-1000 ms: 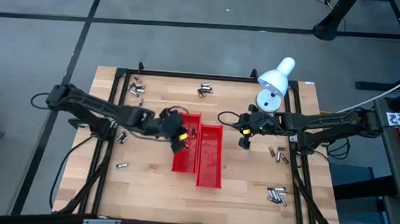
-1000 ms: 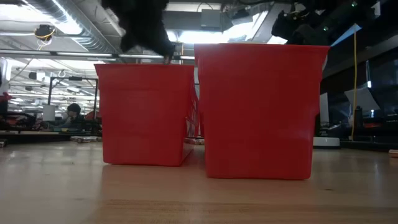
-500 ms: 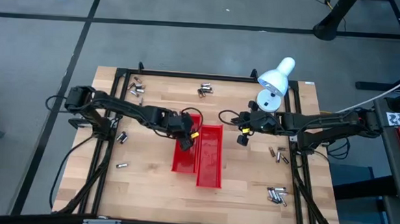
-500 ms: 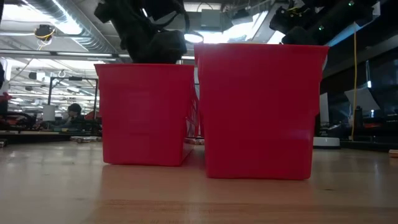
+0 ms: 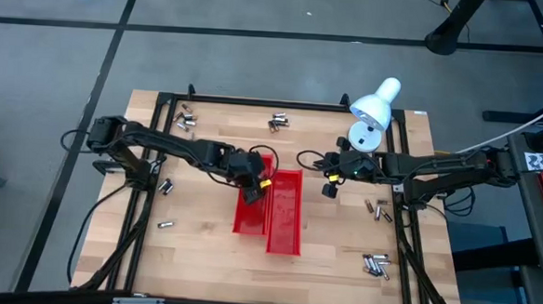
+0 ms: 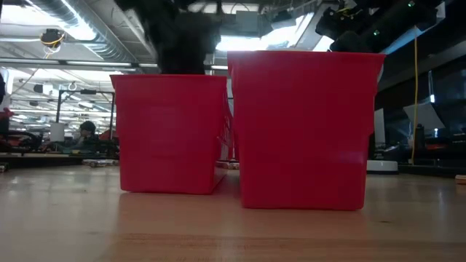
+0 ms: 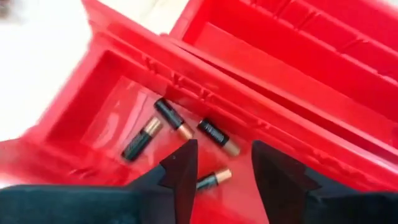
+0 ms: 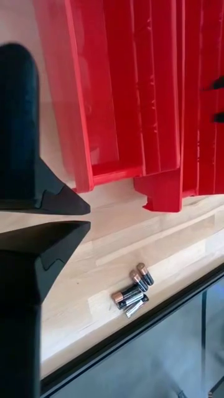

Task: Sort batteries
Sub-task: Put the silver battery into the right red bin

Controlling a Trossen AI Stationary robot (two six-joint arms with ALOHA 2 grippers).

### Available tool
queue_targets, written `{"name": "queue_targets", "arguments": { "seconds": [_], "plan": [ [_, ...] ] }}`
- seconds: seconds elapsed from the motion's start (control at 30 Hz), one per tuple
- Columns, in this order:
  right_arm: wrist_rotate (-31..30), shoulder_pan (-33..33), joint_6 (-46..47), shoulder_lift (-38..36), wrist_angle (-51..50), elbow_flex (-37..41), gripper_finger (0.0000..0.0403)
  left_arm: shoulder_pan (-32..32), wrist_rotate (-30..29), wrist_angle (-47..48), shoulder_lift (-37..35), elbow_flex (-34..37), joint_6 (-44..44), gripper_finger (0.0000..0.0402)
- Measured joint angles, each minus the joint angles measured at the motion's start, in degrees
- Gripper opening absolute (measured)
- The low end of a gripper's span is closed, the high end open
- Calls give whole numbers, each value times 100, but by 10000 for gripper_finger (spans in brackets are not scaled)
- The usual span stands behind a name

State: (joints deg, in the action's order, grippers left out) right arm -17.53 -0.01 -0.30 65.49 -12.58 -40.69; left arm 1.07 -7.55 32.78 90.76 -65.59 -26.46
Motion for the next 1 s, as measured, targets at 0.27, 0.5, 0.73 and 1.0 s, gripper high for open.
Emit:
{"name": "queue_targets", "arguments": {
  "seconds": [0.27,0.5,0.73,1.0],
  "plan": [
    [38,0,0,0,8,2,30,647,-190,1932,-481,-378,-722,131],
    [54,0,0,0,9,2,30,1742,-158,4082,-579,-205,-2313,127],
    [60,2,0,2,218,9,30,2829,333,3902,-575,378,-2853,127],
    [62,2,6,2,249,9,30,3440,938,3652,-575,1245,-3464,127]
  ]
}}
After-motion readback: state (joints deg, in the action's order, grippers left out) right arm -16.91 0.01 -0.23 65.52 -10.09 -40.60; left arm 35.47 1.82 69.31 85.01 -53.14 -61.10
